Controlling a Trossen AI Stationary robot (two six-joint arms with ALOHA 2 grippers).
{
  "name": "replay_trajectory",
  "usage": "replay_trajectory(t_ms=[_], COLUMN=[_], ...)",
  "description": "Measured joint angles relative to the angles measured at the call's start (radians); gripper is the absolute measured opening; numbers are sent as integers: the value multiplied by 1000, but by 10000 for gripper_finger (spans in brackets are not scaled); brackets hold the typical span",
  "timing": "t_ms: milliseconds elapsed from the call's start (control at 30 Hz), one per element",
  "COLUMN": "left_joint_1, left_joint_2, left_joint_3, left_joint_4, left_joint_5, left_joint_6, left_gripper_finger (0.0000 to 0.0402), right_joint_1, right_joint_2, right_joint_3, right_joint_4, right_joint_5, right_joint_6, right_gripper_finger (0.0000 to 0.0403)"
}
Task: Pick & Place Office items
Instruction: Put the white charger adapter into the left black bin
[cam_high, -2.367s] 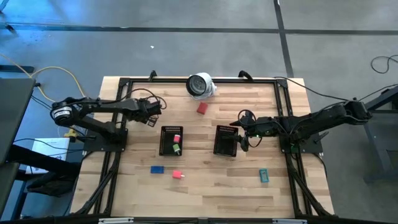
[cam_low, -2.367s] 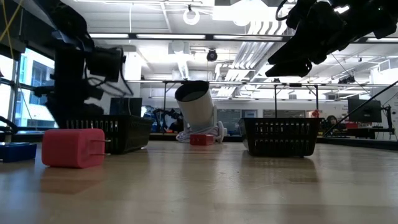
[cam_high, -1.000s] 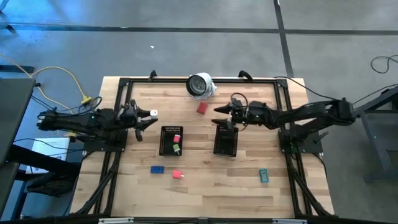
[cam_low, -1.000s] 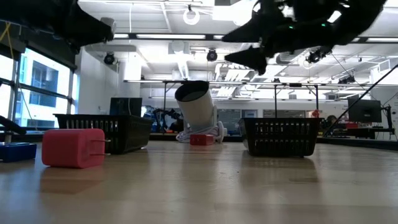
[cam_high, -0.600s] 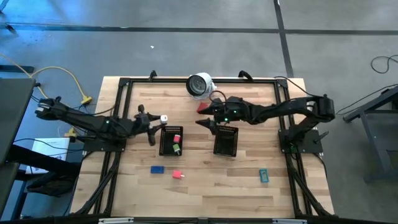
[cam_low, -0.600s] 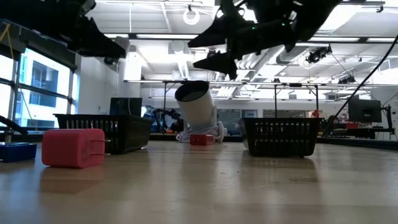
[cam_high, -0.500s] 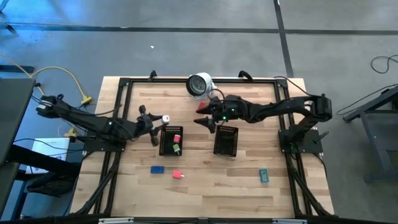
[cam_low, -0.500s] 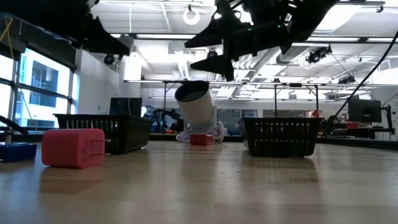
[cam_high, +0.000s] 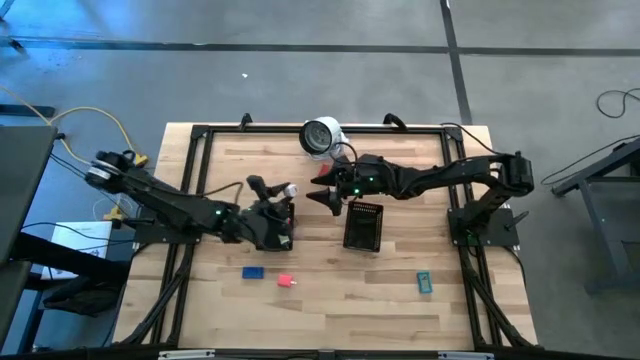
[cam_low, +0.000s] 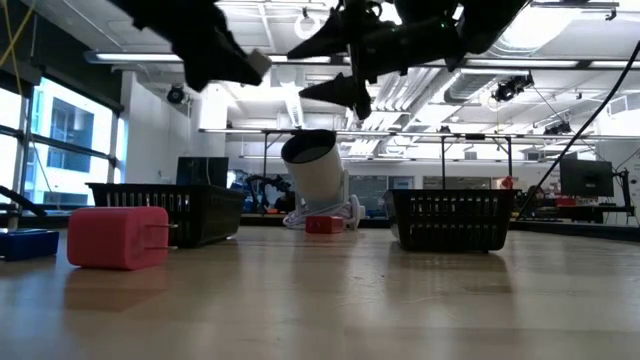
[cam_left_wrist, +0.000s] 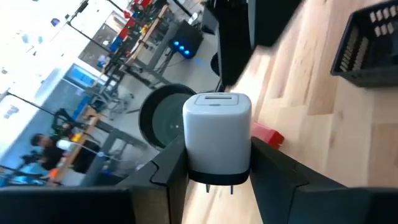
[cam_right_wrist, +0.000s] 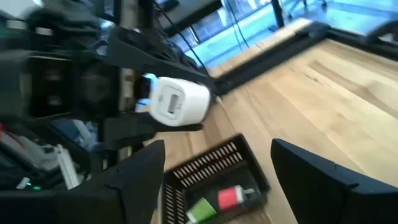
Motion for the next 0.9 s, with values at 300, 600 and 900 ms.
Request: replay_trajectory(t_ms=[300,600,900], left_joint_1=[34,53,59], left_joint_2=[116,118,118], left_joint_3=[151,158,175], left_joint_4=[-106,-117,-116], left_joint_5=[1,69,128], left_joint_6=[35,27,28], left_gripper_finger=[131,131,131], right_joint_1=[22,27,27], right_joint_2=[0,0,0], right_joint_3=[0,0,0], right_joint_4=[-7,35,49], right_joint_5=[2,3,26], right_joint_6=[-38,-48,-47], right_gripper_finger=[281,281,281])
